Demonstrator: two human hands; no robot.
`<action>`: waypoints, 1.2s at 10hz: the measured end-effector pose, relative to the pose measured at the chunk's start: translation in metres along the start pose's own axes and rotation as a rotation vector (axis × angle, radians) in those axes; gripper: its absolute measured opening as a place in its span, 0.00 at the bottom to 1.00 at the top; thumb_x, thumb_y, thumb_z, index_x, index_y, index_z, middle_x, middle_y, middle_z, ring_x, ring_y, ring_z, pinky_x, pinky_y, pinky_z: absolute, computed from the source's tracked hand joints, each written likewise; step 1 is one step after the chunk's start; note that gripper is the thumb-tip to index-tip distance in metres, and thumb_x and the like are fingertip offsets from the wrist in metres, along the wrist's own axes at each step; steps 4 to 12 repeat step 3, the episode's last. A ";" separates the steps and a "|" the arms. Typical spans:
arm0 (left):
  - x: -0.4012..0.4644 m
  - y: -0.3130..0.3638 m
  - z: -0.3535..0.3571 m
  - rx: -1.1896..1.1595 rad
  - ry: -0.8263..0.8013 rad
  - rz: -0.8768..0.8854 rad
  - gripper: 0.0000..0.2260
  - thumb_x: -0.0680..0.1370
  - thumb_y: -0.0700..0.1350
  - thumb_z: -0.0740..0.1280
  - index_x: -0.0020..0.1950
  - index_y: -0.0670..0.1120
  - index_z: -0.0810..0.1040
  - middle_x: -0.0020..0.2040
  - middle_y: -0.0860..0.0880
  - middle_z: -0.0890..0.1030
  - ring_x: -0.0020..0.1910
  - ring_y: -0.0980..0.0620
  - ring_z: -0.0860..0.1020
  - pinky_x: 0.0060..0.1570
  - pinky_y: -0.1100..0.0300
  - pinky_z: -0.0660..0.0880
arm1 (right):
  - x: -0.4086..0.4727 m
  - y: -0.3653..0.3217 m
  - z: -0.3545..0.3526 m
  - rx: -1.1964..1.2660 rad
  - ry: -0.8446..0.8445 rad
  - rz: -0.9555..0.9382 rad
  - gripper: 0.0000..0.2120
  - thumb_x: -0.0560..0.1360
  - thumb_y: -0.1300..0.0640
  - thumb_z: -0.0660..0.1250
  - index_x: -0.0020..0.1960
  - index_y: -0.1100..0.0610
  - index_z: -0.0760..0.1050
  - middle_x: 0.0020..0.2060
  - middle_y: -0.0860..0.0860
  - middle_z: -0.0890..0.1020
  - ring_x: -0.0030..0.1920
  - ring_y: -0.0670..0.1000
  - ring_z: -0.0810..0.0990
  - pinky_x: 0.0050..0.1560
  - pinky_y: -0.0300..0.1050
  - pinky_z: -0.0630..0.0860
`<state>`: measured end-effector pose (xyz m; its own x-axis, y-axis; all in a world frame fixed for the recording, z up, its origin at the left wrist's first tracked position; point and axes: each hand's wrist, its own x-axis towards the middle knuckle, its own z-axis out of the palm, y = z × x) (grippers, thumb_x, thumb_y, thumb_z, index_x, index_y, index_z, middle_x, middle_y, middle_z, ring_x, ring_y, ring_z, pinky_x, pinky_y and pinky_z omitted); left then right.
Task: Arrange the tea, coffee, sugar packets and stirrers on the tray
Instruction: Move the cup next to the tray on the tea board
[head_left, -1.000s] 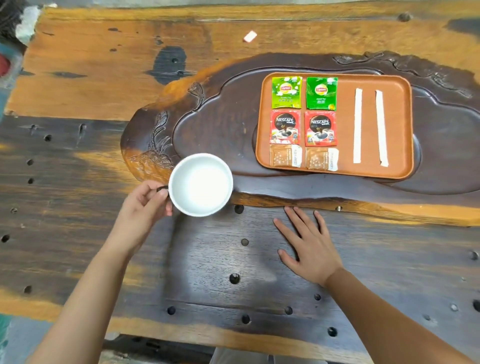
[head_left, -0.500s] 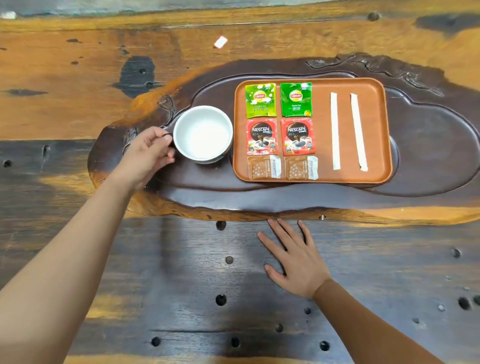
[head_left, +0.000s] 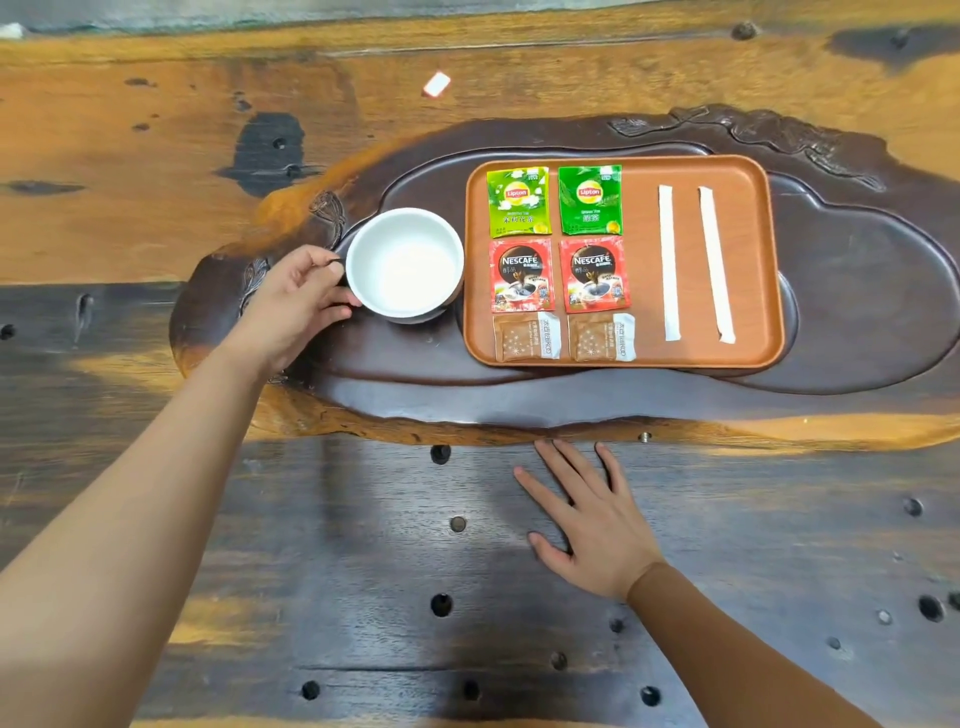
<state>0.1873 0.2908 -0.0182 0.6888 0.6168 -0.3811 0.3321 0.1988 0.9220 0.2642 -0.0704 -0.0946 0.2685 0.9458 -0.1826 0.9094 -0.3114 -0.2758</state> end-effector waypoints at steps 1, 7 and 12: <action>-0.004 0.003 0.005 0.003 0.016 -0.005 0.07 0.81 0.41 0.58 0.45 0.50 0.72 0.32 0.56 0.82 0.34 0.61 0.79 0.37 0.68 0.75 | 0.000 0.001 0.001 -0.015 -0.002 -0.001 0.30 0.73 0.40 0.58 0.73 0.48 0.61 0.73 0.55 0.63 0.73 0.55 0.60 0.69 0.63 0.53; -0.018 0.001 0.008 -0.007 0.135 -0.055 0.10 0.81 0.45 0.58 0.62 0.52 0.68 0.54 0.53 0.77 0.41 0.56 0.82 0.43 0.63 0.79 | 0.000 0.000 0.001 -0.001 0.006 -0.008 0.30 0.73 0.40 0.57 0.73 0.48 0.61 0.74 0.55 0.62 0.73 0.55 0.59 0.70 0.63 0.53; -0.018 0.001 0.008 -0.007 0.135 -0.055 0.10 0.81 0.45 0.58 0.62 0.52 0.68 0.54 0.53 0.77 0.41 0.56 0.82 0.43 0.63 0.79 | 0.000 0.000 0.001 -0.001 0.006 -0.008 0.30 0.73 0.40 0.57 0.73 0.48 0.61 0.74 0.55 0.62 0.73 0.55 0.59 0.70 0.63 0.53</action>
